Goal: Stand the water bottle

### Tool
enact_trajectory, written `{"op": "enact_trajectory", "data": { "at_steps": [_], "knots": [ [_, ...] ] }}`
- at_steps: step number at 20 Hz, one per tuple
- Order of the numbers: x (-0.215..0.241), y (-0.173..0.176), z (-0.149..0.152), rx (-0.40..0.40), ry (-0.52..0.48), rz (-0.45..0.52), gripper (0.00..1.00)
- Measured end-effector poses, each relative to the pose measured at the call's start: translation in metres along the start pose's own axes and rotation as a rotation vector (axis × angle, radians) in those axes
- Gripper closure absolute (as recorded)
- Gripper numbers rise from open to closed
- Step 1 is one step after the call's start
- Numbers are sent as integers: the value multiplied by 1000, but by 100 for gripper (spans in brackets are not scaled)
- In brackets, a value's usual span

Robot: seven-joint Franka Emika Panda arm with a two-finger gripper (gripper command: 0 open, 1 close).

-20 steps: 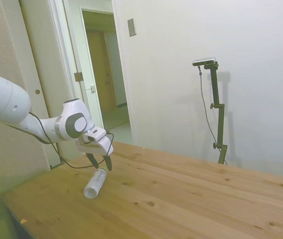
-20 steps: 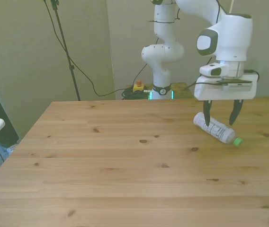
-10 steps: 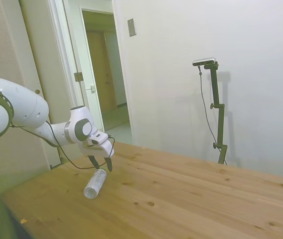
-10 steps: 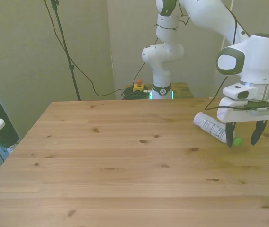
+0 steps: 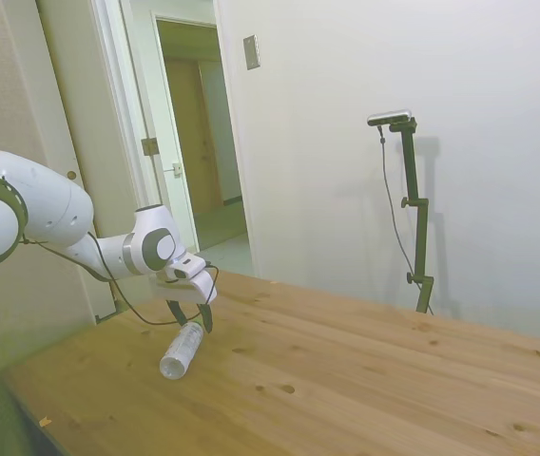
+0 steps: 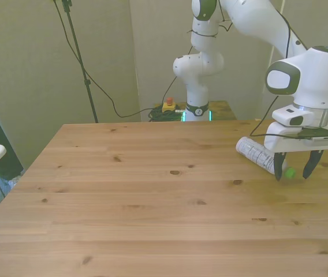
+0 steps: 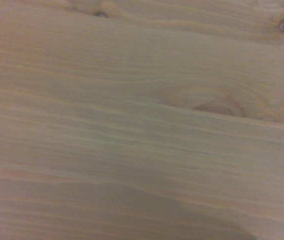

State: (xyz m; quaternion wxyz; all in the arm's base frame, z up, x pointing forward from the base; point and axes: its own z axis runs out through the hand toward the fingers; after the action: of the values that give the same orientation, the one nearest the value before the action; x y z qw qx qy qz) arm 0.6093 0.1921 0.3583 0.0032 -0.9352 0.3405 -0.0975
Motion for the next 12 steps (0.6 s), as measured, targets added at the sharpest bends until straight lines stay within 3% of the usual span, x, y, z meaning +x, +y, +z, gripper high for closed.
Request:
{"op": "enact_trajectory", "data": {
  "at_steps": [12],
  "knots": [
    [10, 3, 6, -34, -29, 34, 100]
  ]
}}
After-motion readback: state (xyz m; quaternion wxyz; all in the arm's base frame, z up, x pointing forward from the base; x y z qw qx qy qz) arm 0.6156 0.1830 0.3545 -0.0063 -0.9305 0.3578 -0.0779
